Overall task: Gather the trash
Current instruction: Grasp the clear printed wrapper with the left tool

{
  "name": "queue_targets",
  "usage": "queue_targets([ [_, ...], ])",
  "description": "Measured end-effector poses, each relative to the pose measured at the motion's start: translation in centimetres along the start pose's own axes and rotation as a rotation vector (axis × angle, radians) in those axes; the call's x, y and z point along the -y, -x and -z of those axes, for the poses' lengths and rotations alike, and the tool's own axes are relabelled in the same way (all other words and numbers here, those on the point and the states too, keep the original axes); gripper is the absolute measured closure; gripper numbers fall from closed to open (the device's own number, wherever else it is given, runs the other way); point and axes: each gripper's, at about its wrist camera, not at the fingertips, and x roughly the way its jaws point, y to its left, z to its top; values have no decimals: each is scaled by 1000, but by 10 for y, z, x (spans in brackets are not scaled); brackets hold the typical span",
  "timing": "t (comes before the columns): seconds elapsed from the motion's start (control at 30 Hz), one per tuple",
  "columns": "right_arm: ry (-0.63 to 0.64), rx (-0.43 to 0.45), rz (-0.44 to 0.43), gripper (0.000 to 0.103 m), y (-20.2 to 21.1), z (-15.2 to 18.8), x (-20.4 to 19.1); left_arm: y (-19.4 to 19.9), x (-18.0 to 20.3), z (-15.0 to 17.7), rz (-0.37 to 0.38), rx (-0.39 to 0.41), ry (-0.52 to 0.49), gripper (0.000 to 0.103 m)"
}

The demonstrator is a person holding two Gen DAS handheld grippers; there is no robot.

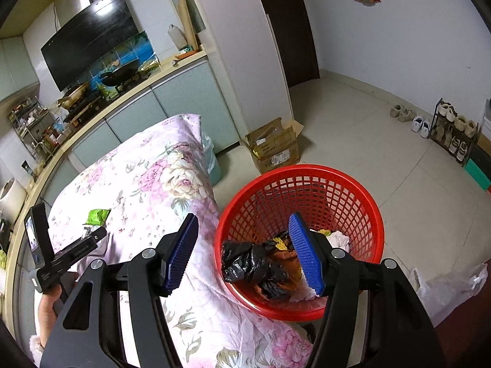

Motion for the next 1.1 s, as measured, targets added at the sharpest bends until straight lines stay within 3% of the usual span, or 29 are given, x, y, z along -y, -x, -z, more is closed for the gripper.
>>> queue_targets([
  [0.03, 3, -3, -2, 43, -1, 1, -1, -3, -1, 1, -1, -8, -3, 34],
  [0.27, 25, -14, -6, 43, -4, 3, -8, 1, -6, 8, 13, 0, -24, 39],
  [0.47, 68, -23, -57, 43, -6, 9, -25, 18, -32, 16, -5, 28, 30, 39],
  [0.87, 226, -59, -239, 43, -42, 18, -124, 60, -91, 36, -104, 133, 144, 39],
  [1.1, 294, -91, -293, 43, -74, 17, -193, 75, -115, 42, -151, 186, 203, 39],
])
